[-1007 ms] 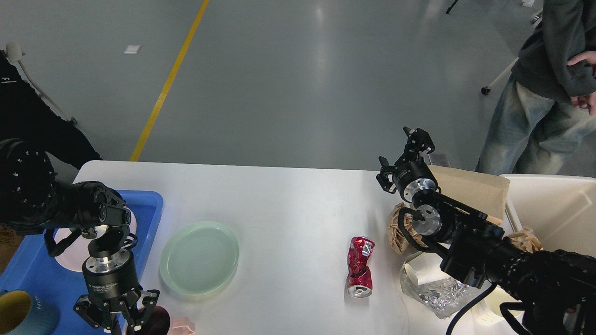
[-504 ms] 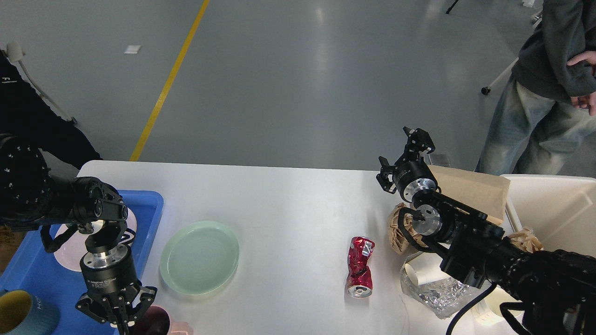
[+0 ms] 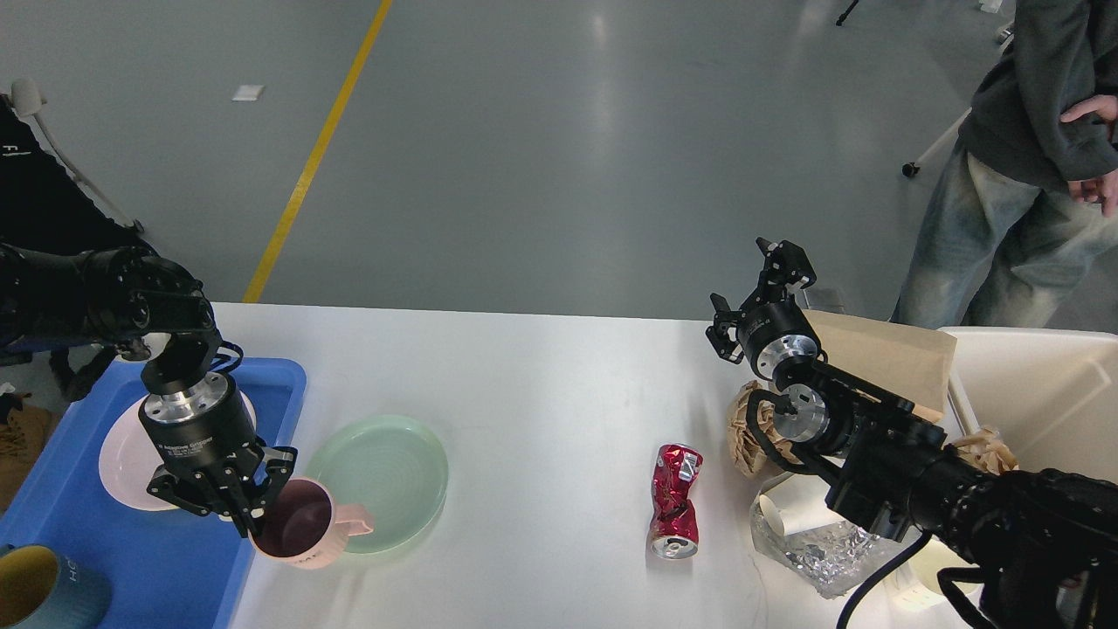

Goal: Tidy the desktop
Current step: 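Grasp the pink mug and set it inside the blue tray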

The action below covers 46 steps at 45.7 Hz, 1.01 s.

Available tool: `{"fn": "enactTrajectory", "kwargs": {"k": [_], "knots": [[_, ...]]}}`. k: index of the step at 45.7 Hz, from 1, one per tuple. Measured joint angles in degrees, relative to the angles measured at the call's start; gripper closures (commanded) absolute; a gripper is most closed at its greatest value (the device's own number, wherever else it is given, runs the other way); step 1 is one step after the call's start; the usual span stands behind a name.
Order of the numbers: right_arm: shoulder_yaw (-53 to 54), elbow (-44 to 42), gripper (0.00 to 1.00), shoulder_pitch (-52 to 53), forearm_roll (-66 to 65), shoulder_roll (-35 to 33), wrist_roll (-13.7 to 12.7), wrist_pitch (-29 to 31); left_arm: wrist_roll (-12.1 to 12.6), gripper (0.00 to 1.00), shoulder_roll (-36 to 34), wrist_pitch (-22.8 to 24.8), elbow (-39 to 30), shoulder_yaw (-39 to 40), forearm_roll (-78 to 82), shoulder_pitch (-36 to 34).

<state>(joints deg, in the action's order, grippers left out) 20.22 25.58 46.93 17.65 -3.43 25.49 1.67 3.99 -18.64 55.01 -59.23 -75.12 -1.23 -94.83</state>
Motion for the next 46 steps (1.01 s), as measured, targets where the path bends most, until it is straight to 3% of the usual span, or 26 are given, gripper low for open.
{"fn": "enactTrajectory", "kwargs": {"k": [12, 27, 46], "knots": [[0.0, 0.0, 0.0, 0.0, 0.0, 0.0, 0.0, 0.0, 0.6, 1.0, -6.9, 0.0, 0.0, 0.1, 0.0, -3.1], [0.0, 0.0, 0.0, 0.0, 0.0, 0.0, 0.0, 0.0, 0.3, 1.0, -19.9, 0.0, 4.0, 0.2, 0.0, -0.2], [0.0, 0.0, 0.0, 0.0, 0.0, 0.0, 0.0, 0.0, 0.1, 1.0, -23.6, 0.0, 5.5, 0.5, -0.1, 3.8]]}}
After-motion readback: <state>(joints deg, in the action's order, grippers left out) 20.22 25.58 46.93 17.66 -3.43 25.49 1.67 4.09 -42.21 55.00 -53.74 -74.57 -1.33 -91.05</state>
